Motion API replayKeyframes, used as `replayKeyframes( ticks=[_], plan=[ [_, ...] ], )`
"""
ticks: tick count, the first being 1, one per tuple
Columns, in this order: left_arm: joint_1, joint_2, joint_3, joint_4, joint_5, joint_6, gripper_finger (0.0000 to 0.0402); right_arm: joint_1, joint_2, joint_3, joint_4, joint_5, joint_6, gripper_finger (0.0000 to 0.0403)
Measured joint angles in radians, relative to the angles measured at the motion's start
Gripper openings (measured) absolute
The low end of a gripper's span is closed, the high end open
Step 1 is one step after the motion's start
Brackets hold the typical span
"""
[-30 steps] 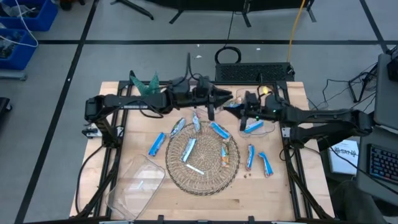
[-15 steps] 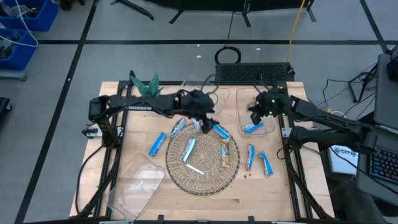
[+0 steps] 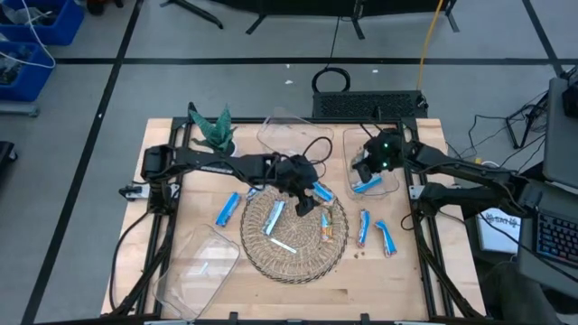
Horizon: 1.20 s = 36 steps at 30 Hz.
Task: Pick and place Granola Bars by type
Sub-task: Put the left yellow granola bar into the top right transparent bin, then put the top yellow granola bar into the top right transparent bin
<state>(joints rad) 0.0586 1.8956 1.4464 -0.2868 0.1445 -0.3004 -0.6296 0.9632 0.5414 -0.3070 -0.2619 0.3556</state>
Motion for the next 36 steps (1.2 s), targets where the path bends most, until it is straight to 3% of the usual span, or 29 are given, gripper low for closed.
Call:
replayKeyframes(
  ticks=[12,24,31,36],
  plan=[
    [-0.001,-0.011,0.000,0.039,0.038,-0.009,0.0324,-0.060,0.014,-0.037,-0.012,-0.005,0.273,0.0007],
    [-0.002,-0.011,0.000,0.054,0.059,0.003,0.0324,-0.060,0.008,-0.037,-0.011,-0.008,0.261,0.0118],
    [-0.009,-0.011,0.001,0.026,0.056,0.036,0.0324,-0.065,0.008,-0.037,0.069,-0.095,0.290,0.0163],
    [-0.057,-0.011,0.001,-0.076,-0.060,0.285,0.0324,-0.066,-0.007,-0.020,0.270,-0.287,0.370,0.0172]
  ],
)
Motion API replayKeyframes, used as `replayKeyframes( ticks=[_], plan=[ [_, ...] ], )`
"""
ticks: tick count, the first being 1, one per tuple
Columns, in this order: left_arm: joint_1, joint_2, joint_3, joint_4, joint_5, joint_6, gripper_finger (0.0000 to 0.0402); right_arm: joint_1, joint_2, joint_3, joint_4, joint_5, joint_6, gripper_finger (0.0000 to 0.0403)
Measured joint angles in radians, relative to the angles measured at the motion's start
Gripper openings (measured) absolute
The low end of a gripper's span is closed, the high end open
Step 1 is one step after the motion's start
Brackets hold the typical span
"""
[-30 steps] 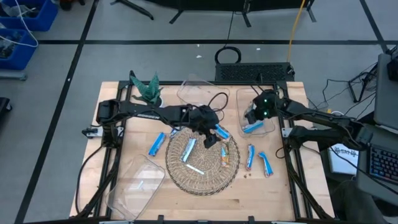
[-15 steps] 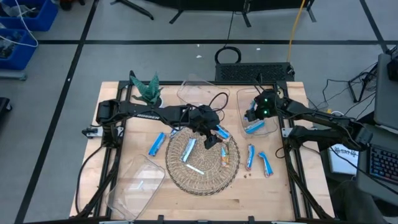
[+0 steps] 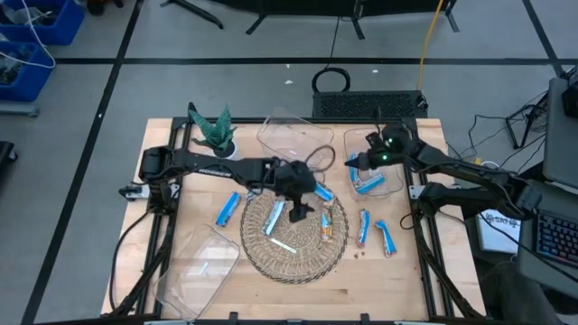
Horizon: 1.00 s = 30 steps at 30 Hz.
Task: Pick and place Granola Bars by type
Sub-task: Put the top yellow granola bar into the top right transparent bin
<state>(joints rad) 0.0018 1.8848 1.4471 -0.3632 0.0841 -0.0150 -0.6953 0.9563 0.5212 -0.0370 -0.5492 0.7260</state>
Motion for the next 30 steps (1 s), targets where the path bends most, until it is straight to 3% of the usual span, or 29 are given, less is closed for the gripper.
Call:
replayKeyframes(
  ticks=[4,8,12,19,25,27,30],
  plan=[
    [-0.052,0.000,0.000,0.007,-0.103,0.327,0.0324,0.020,-0.031,0.001,0.254,-0.192,0.128,0.0172],
    [-0.088,0.000,0.000,0.016,-0.141,0.536,0.0324,0.037,-0.083,0.001,0.442,-0.291,0.236,0.0170],
    [-0.111,0.033,0.001,0.026,-0.180,0.715,0.0324,0.036,-0.145,0.001,0.549,-0.314,0.300,0.0169],
    [-0.117,0.141,0.000,0.063,-0.205,0.882,0.0324,0.036,-0.218,0.001,0.593,-0.264,0.333,0.0169],
    [-0.126,0.175,0.000,0.161,-0.246,0.925,0.0324,0.036,-0.241,0.001,0.593,-0.262,0.366,0.0169],
    [-0.122,0.175,0.000,0.170,-0.279,0.867,0.0324,0.040,-0.244,0.001,0.578,-0.262,0.396,0.0169],
    [-0.114,0.149,-0.002,0.142,-0.410,0.684,0.0324,0.079,-0.245,0.001,0.520,-0.257,0.373,0.0169]
  ],
)
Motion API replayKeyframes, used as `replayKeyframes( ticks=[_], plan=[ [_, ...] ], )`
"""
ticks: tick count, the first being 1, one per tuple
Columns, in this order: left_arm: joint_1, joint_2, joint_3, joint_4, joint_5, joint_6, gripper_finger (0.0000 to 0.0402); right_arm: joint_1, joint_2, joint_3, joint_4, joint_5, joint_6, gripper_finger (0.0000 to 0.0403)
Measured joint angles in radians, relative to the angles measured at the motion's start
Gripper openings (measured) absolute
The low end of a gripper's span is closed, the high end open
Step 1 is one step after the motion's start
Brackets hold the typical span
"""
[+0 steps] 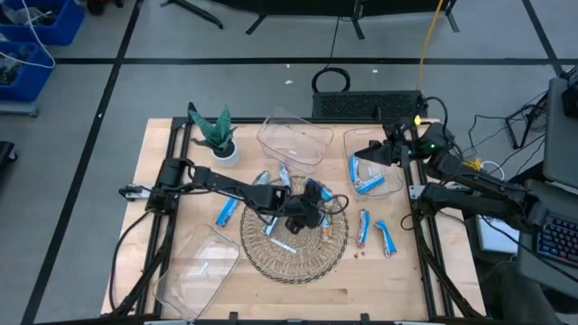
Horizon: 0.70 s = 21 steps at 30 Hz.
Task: Pick and place Granola Bars by type
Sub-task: Put the top yellow granola bar into the top right transparent bin
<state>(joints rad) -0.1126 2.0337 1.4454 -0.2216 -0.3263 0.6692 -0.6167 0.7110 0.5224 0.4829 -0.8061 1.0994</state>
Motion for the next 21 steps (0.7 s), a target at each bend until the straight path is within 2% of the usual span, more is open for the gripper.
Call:
replayKeyframes(
  ticks=[3,6,10,12,16,21],
  plan=[
    [0.014,-0.079,0.000,-0.065,-0.108,-0.215,0.0323,0.073,0.001,0.000,-0.082,0.097,-0.114,0.0169],
    [0.036,-0.196,0.002,-0.181,-0.151,-0.470,0.0323,0.196,0.022,0.000,-0.132,0.253,-0.228,0.0169],
    [0.088,-0.357,0.003,-0.394,-0.142,-0.851,0.0323,0.393,0.071,0.000,-0.243,0.538,-0.380,0.0169],
    [0.112,-0.421,0.003,-0.517,-0.141,-0.994,0.0323,0.477,0.123,0.000,-0.264,0.683,-0.448,0.0169],
    [0.132,-0.509,0.002,-0.659,-0.126,-1.096,0.0323,0.576,0.267,0.020,-0.261,0.853,-0.529,0.0169],
    [0.134,-0.575,0.002,-0.710,-0.064,-1.154,0.0324,0.614,0.480,0.118,-0.297,0.920,-0.584,0.0169]
  ],
)
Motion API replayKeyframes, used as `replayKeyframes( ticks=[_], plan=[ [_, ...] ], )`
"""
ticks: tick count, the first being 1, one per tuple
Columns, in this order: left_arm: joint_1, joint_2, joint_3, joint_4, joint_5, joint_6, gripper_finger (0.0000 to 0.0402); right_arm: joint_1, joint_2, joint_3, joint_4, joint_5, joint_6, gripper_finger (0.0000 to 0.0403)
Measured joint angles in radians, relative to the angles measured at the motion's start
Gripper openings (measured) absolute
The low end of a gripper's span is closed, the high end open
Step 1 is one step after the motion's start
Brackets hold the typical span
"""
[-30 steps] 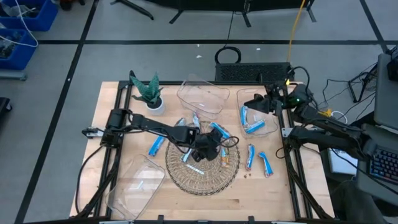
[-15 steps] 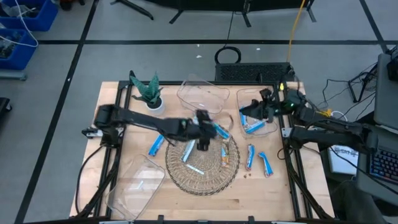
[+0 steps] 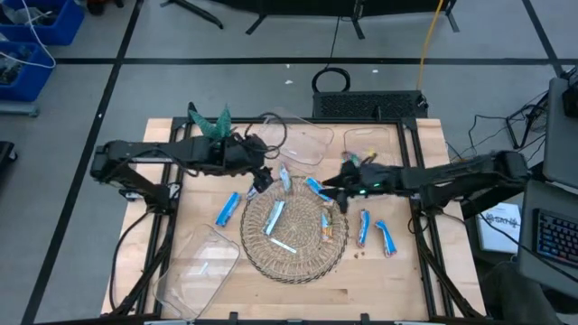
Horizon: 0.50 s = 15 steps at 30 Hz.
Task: Pick and place Granola Bars by type
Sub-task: Put the top yellow granola bar into the top right transparent bin
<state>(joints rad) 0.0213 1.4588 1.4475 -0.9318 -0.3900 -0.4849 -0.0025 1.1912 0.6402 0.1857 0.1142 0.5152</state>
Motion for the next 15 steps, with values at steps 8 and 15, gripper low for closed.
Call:
replayKeyframes(
  ticks=[8,15],
  plan=[
    [0.011,-0.088,-0.002,-0.272,-0.016,-0.242,0.0324,0.003,0.273,0.179,-0.201,0.075,-0.056,0.0169],
    [0.009,-0.187,-0.002,-0.340,-0.082,-0.236,0.0324,-0.006,0.351,0.188,-0.307,0.126,-0.039,0.0169]
  ],
)
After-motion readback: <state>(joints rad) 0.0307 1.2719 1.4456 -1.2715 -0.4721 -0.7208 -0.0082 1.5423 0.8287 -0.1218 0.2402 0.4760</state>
